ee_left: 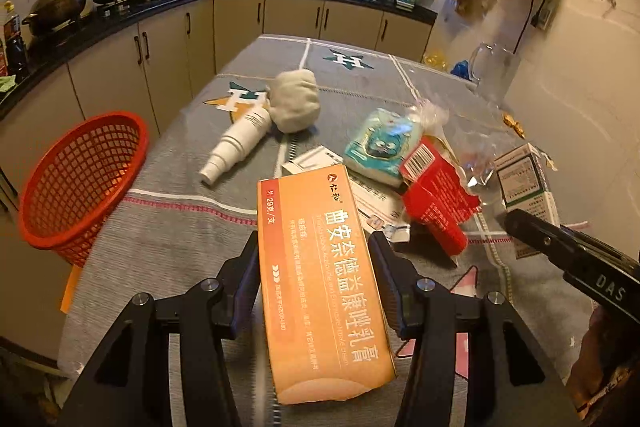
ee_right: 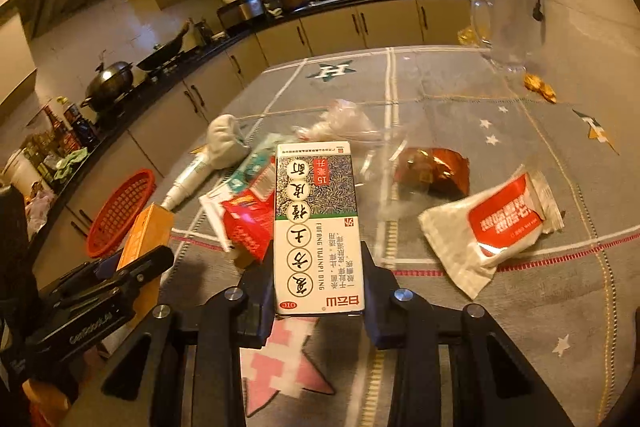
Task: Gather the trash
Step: 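Carry both held boxes over the red basket with both tools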
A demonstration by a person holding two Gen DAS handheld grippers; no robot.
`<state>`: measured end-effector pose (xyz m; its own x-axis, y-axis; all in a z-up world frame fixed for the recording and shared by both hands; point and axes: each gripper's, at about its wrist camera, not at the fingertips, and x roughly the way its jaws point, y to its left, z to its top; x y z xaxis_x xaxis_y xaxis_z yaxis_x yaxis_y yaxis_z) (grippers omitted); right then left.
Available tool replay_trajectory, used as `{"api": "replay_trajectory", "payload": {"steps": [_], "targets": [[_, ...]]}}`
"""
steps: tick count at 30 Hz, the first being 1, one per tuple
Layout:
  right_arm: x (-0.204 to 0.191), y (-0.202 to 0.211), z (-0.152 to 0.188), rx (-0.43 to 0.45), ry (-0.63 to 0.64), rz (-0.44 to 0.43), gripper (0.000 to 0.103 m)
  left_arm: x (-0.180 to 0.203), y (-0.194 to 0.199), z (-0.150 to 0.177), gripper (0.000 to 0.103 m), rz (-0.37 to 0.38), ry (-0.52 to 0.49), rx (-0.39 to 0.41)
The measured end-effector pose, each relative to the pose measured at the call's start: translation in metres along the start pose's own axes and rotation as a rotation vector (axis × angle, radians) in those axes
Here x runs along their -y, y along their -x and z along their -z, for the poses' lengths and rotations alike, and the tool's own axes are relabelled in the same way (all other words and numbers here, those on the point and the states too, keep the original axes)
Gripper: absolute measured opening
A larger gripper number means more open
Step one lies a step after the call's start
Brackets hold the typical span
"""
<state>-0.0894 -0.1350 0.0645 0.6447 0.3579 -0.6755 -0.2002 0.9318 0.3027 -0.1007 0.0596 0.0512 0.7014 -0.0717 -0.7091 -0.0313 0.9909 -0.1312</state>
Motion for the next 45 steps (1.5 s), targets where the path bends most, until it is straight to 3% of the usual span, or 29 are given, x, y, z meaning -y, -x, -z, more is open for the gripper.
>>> {"api": "replay_trajectory", "payload": {"steps": [12,24,32,45], "targets": [[-0.056,-0.017,-0.014,-0.08,0.128,-0.122,0.038,-0.047,0.023,-0.013,0.051,-0.067,0.06,0.052],[-0.146,-0.064,-0.044,-0.19,0.268,-0.273,0.038,-0.137,0.039,-0.032,0.051,-0.179,0.155,0.086],[-0.204,-0.111,-0.061,-0.249,0.343,-0.335,0.038,-0.196,0.023,-0.037,0.051,-0.253,0.2,0.044],[-0.269,-0.194,-0.066,-0.37,0.324,-0.411,0.039,-0.242,-0.011,-0.037,0.051,-0.288,0.265,-0.013]]}}
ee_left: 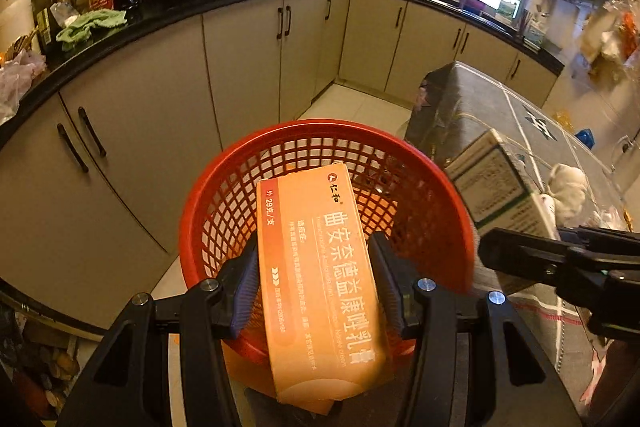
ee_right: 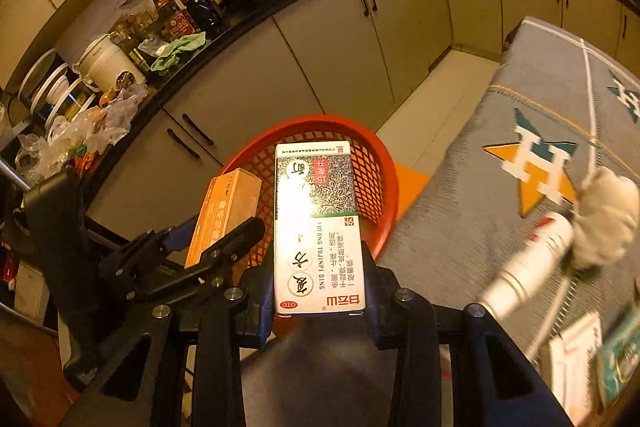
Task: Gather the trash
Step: 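Carry both held boxes over the red basket with both tools, then open both tools to drop the boxes into the red basket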
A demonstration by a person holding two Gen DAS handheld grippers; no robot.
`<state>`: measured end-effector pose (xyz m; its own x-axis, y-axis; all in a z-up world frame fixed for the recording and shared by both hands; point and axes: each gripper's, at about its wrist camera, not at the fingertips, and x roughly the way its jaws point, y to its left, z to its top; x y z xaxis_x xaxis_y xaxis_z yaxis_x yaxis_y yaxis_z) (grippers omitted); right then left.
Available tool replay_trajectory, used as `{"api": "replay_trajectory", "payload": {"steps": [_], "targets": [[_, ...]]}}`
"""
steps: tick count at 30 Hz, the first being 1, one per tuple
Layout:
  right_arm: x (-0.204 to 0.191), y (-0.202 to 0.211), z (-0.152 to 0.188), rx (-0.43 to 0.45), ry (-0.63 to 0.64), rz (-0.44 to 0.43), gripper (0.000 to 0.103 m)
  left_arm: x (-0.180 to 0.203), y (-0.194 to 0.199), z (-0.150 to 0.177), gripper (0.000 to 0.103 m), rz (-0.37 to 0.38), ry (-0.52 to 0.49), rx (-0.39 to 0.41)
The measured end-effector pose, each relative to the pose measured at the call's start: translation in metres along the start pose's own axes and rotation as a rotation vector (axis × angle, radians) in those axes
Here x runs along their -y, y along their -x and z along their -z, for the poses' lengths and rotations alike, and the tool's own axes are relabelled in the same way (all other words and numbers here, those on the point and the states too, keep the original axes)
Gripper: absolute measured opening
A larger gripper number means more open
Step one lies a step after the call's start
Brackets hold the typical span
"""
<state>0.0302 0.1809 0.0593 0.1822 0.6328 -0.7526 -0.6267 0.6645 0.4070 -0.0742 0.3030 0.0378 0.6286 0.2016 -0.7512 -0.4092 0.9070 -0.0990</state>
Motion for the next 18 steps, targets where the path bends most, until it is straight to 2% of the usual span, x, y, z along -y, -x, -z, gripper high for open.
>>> {"api": "replay_trajectory", "payload": {"steps": [2,4,5,8,14,16,18], "targets": [[0.0,-0.006,-0.003,-0.006,-0.007,-0.006,0.039,-0.004,-0.001,0.0,0.051,-0.001,0.009,0.003],[0.001,-0.011,-0.005,-0.013,-0.017,-0.001,0.045,-0.006,-0.004,-0.001,0.053,0.001,0.013,0.002],[0.001,-0.012,-0.006,-0.012,-0.022,-0.005,0.045,-0.007,-0.005,-0.001,0.056,-0.001,0.015,-0.002],[0.002,-0.007,-0.004,0.001,-0.023,-0.007,0.045,-0.008,-0.003,0.001,0.057,-0.002,0.026,-0.005],[0.012,0.02,0.011,0.04,-0.04,-0.002,0.046,-0.002,0.011,0.003,0.058,0.013,0.032,0.019],[0.014,0.033,0.021,0.058,-0.04,0.003,0.051,0.004,0.017,0.006,0.058,0.014,0.019,0.028],[0.015,0.045,0.031,0.074,-0.038,0.011,0.052,0.014,0.025,0.01,0.06,0.013,-0.003,0.041]]}}
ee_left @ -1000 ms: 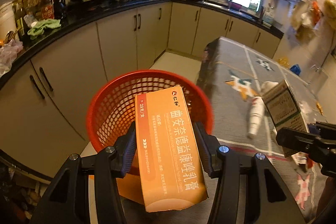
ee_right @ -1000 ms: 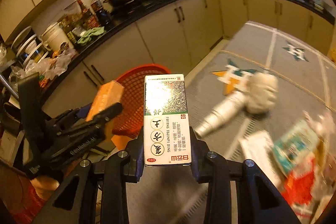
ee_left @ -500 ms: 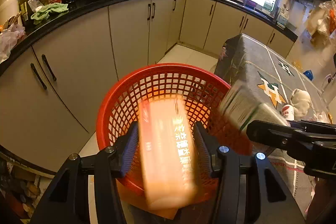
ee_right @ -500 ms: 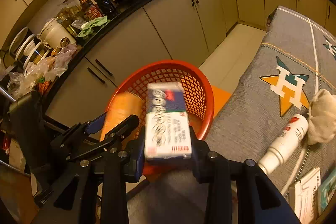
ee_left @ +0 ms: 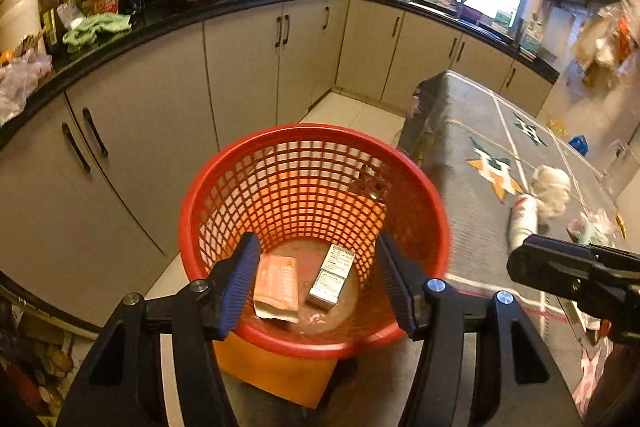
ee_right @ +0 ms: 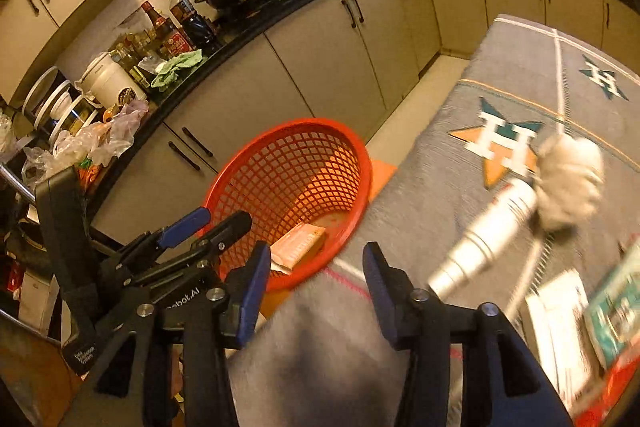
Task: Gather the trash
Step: 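Open both tools to drop the boxes into the red basket, then grasp the red cardboard box with the left tool while the right tool grasps the white wet-wipe pack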
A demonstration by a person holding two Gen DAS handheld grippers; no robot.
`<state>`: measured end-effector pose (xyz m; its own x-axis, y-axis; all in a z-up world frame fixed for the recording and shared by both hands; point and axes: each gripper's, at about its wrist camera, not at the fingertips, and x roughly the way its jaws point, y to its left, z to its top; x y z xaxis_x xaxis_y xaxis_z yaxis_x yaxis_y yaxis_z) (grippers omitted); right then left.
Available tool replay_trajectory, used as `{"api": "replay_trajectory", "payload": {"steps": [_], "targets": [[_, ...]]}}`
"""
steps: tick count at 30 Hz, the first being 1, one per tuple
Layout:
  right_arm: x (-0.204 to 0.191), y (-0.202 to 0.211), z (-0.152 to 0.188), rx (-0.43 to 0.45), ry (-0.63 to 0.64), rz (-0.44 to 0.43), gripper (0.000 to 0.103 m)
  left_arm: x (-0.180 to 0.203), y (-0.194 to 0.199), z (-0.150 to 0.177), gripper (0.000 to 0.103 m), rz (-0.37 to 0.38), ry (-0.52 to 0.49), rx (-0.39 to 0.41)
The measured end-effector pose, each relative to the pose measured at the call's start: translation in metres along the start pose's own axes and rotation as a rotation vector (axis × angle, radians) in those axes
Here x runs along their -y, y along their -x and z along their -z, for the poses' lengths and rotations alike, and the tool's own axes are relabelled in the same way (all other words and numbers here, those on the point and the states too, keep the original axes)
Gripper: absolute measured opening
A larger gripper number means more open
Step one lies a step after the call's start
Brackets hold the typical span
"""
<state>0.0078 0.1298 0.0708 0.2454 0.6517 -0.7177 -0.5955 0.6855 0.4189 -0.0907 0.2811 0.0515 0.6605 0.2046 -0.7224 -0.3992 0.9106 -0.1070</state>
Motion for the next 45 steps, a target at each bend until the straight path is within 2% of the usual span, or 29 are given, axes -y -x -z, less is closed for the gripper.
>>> {"api": "replay_trajectory", "payload": {"steps": [9,16,20,27,35,40,45], "targets": [[0.03,0.056,0.039,0.075,-0.054,0.021,0.053,0.056,0.019,0.024,0.061,0.089,-0.072,-0.007],[0.077,0.112,0.076,0.165,-0.146,0.081,0.053,0.106,0.021,0.038,0.061,0.169,-0.14,-0.041],[0.108,0.146,0.096,0.212,-0.221,0.125,0.053,0.137,0.023,0.044,0.061,0.22,-0.182,-0.057],[0.149,0.182,0.125,0.244,-0.313,0.221,0.053,0.178,0.03,0.055,0.061,0.271,-0.239,-0.062],[0.192,0.237,0.148,0.333,-0.409,0.338,0.053,0.223,0.037,0.056,0.064,0.431,-0.281,-0.104],[0.23,0.26,0.166,0.353,-0.507,0.405,0.053,0.249,0.023,0.064,0.065,0.448,-0.323,-0.149],[0.262,0.27,0.18,0.355,-0.609,0.427,0.054,0.267,0.005,0.067,0.065,0.46,-0.335,-0.188]]}}
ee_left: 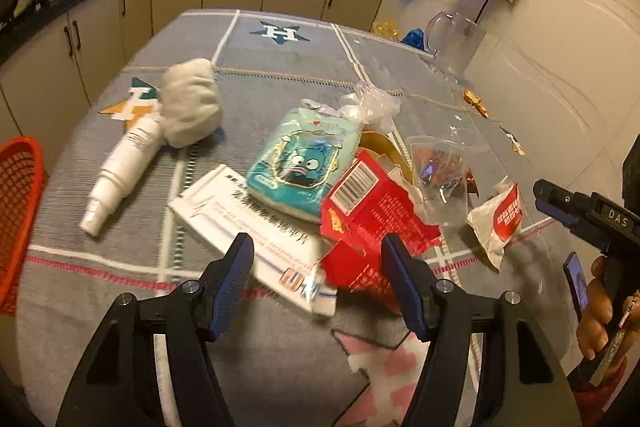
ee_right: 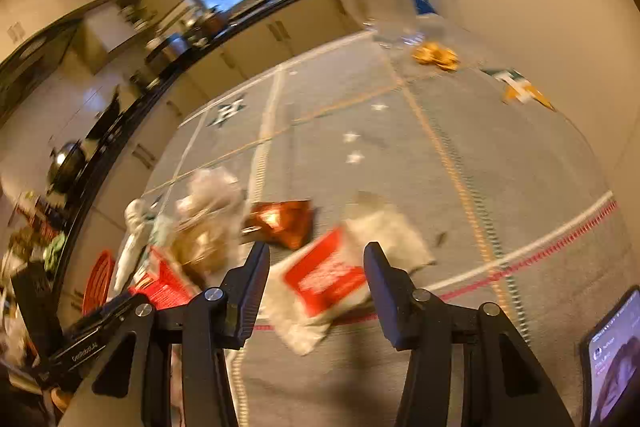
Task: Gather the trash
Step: 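Grasp the red cardboard box with the left tool while the right tool grasps the white wet-wipe pack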
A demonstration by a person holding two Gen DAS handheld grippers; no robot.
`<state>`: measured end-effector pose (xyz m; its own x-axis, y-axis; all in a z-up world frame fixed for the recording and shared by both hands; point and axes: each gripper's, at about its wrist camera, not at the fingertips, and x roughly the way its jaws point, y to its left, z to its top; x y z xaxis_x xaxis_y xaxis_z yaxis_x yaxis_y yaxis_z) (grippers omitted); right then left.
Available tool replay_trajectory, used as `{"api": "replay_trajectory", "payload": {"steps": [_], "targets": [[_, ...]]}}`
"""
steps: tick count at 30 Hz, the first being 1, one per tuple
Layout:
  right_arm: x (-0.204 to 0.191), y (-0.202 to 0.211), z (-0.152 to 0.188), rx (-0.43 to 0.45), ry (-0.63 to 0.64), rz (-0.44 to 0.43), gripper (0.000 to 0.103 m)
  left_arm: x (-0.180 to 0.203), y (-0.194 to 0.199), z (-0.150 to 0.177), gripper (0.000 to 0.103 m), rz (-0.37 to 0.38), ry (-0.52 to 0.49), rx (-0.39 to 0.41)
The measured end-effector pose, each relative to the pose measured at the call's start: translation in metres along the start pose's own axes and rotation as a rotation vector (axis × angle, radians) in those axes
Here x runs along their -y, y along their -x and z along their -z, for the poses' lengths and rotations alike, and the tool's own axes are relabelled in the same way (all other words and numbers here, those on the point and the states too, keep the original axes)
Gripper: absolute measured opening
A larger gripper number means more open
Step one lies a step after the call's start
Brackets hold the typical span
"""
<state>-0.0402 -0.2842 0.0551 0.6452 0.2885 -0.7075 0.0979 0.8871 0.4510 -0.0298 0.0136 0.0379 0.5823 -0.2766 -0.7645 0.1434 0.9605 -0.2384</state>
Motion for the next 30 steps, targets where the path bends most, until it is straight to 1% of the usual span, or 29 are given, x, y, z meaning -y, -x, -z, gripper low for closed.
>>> {"api": "replay_trajectory", "payload": {"steps": [2,5,7,8,11,14,16,19,20,23,25,27,28,29,30], "targets": [[0.012,-0.003,0.0,-0.017,-0.051,0.003,0.057,0.001,-0.007,-0.003,0.065,0.009,0.008,-0.008],[0.025,-0.006,0.0,-0.038,-0.107,0.007,0.06,0.007,-0.014,-0.008,0.064,0.005,-0.007,-0.007],[0.026,-0.009,0.002,-0.056,-0.127,-0.001,0.069,0.012,-0.019,-0.009,0.055,0.008,-0.019,-0.009],[0.027,-0.011,0.003,-0.061,-0.132,-0.008,0.07,0.016,-0.023,-0.01,0.045,0.007,-0.029,-0.015],[0.024,-0.02,0.004,-0.085,-0.137,-0.005,0.071,0.023,-0.028,-0.009,0.032,-0.003,-0.05,-0.009],[0.021,-0.031,0.005,-0.113,-0.14,-0.011,0.071,0.03,-0.024,-0.005,0.029,0.001,-0.069,0.021],[0.02,-0.037,0.005,-0.117,-0.143,-0.009,0.071,0.034,-0.019,-0.001,0.028,-0.01,-0.086,0.043],[0.01,-0.044,0.001,-0.116,-0.114,0.011,0.071,0.037,-0.012,0.003,0.026,0.0,-0.096,0.063],[0.004,-0.049,-0.002,-0.119,-0.09,0.034,0.071,0.038,-0.01,0.005,0.025,0.002,-0.097,0.068],[-0.006,-0.06,-0.006,-0.126,-0.056,0.061,0.071,0.041,-0.003,0.009,0.025,0.0,-0.109,0.081],[-0.018,-0.068,-0.007,-0.12,0.001,0.121,0.071,0.043,0.001,0.014,0.025,-0.009,-0.121,0.089],[-0.028,-0.075,-0.004,-0.125,0.06,0.155,0.071,0.045,0.003,0.017,0.025,-0.014,-0.133,0.093],[-0.031,-0.077,-0.003,-0.123,0.082,0.168,0.068,0.046,0.002,0.017,0.025,-0.018,-0.136,0.093],[-0.033,-0.077,-0.002,-0.113,0.1,0.181,0.06,0.045,0.001,0.017,0.025,-0.018,-0.135,0.094],[-0.034,-0.077,0.0,-0.119,0.11,0.176,0.055,0.044,0.001,0.017,0.025,-0.015,-0.133,0.092]]}}
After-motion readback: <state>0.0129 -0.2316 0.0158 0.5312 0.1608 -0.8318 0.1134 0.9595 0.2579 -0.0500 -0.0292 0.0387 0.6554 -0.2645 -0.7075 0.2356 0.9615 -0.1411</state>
